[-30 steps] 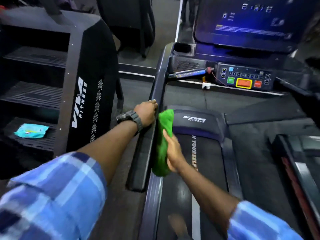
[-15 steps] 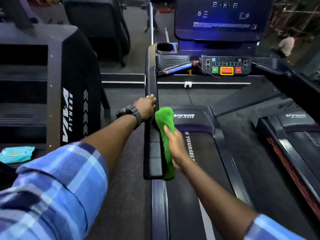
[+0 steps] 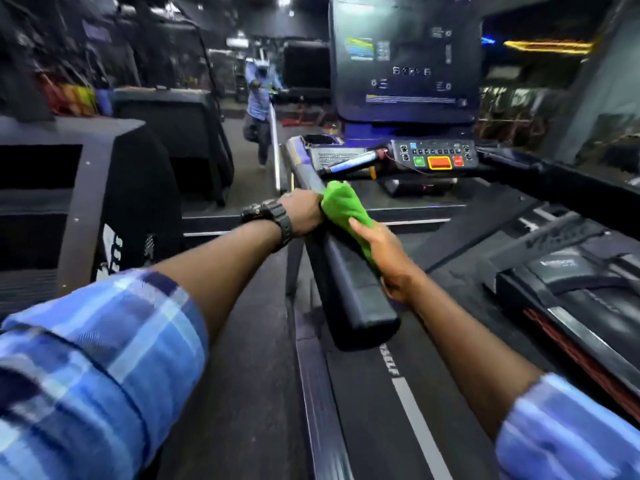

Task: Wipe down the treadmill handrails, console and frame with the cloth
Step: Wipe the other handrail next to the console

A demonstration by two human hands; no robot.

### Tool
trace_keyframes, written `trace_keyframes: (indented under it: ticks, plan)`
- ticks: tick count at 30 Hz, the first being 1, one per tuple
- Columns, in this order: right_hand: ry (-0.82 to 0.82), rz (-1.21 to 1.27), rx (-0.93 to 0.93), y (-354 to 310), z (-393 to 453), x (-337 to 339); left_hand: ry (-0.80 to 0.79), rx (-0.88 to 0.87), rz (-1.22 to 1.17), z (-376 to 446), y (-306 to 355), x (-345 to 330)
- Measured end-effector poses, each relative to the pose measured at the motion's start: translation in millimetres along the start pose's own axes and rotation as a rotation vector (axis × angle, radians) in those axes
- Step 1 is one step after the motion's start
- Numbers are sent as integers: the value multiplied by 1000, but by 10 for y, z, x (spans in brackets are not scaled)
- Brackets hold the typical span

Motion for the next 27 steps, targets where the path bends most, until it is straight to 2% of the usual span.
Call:
trace_keyframes:
  ticks: [1,3,6,8,10,12,15,16,17,20,23,25,27]
  plan:
    - [18,52,-35,-44,-141,-36,3,-20,-45,-3,-20,16]
    - [185,198,-197,-162,-519,-126,6,-82,-90,9,-67,46]
    - [281,410,-328,-225,-1104,-202,12,-149,-65,67,-133,36]
    - [358,428,-394,-301,-1166,-304,28,-196,-52,75,-184,28]
    - [434,319,-309,-462,-1081,-430,53,-244,-59,85,-233,34]
    - [458,-49,-70,-648,-986,-577,72,-286,-67,100,-301,43]
    - [314,-1161,155,-665,-987,-918,84,-381,-81,137,-390,3]
    - [233,-1487,182,-565,-977,-1090,85,-415,-98,136,-425,-9]
    - [149,-1688,148,-445,-957,-1250,88,-441,-118,143,-458,-19]
    - [-56,-1928,-83,-139,-1019,-1458,86,-492,-161,165,-533,-48]
    - [-189,-2106,-96,-104,-1268,-1409,74,-546,-196,187,-602,-86]
    - [-116,-2126,-110,-263,-1288,-1384,68,-576,-219,196,-627,-119]
    - [15,-2102,-272,-440,-1026,-1355,77,-603,-231,202,-639,-149]
Point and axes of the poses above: each hand's wrist, its own z-axis towards the middle knuckle, its own x-axis out of the back of the hand, y = z × x, the point moved 2 cm from there along z, towards the middle knuckle
